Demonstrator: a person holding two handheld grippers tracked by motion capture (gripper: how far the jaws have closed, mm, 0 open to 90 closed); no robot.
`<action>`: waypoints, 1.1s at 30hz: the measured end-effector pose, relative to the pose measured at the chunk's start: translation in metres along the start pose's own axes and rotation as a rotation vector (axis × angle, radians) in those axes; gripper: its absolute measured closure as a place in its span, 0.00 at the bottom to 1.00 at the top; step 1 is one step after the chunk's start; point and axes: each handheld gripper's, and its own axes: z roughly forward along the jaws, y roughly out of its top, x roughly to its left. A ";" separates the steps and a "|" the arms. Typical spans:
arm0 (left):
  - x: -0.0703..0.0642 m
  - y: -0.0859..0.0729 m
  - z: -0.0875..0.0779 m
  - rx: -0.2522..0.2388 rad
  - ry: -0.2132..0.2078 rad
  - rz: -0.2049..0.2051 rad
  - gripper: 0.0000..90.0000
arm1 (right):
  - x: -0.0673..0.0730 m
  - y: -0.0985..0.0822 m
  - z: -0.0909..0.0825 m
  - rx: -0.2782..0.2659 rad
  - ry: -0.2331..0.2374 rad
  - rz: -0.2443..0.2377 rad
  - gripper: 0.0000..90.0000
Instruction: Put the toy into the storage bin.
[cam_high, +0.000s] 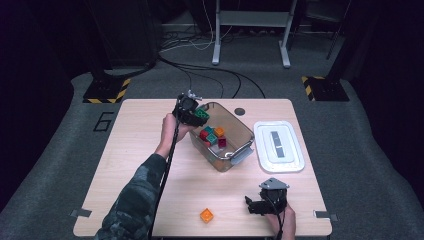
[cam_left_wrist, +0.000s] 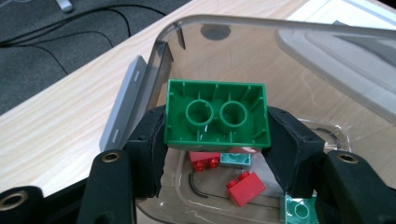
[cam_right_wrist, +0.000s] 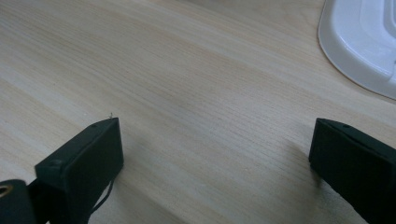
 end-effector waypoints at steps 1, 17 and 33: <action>0.000 -0.001 0.001 0.005 -0.002 -0.002 0.48 | 0.000 0.000 0.000 0.000 -0.001 0.000 0.02; -0.005 -0.020 -0.027 -0.032 -0.008 -0.024 0.15 | 0.000 0.000 0.000 -0.001 0.000 -0.002 0.02; -0.026 -0.075 -0.075 -0.113 -0.016 0.019 0.09 | 0.000 0.000 0.000 -0.001 0.000 -0.002 0.02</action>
